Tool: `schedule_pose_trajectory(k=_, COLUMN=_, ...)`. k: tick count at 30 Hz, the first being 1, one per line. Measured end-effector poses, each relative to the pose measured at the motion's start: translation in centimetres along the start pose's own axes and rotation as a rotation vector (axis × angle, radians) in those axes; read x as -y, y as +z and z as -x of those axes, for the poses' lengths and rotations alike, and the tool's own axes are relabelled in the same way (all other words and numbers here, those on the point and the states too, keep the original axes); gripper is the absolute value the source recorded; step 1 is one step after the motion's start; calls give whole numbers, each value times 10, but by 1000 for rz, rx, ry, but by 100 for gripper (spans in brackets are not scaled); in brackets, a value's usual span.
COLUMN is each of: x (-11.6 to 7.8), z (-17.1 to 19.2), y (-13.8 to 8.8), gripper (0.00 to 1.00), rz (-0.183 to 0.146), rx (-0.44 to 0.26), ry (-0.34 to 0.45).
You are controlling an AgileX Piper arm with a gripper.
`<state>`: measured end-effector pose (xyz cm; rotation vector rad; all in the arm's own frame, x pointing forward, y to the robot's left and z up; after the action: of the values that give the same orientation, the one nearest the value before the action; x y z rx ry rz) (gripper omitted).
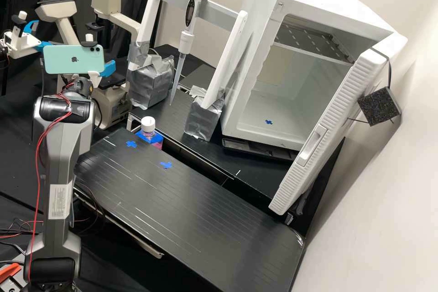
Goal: Move the petri dish to the microscope
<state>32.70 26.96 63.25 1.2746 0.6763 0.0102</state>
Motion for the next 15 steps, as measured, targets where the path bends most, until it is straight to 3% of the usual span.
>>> schedule_pose_trajectory(k=9, x=5, z=-8, y=2, gripper=0, rz=22, rx=5, ry=-3)
schedule_pose_trajectory(k=12, x=7, z=-9, y=4, gripper=0, rz=16, rx=15, ry=-5)
schedule_pose_trajectory(k=13, x=7, z=-11, y=4, gripper=100, rz=17, rx=16, ry=-1)
schedule_pose_trajectory(k=15, x=8, z=-12, y=5, gripper=100, rz=16, rx=20, ry=-2)
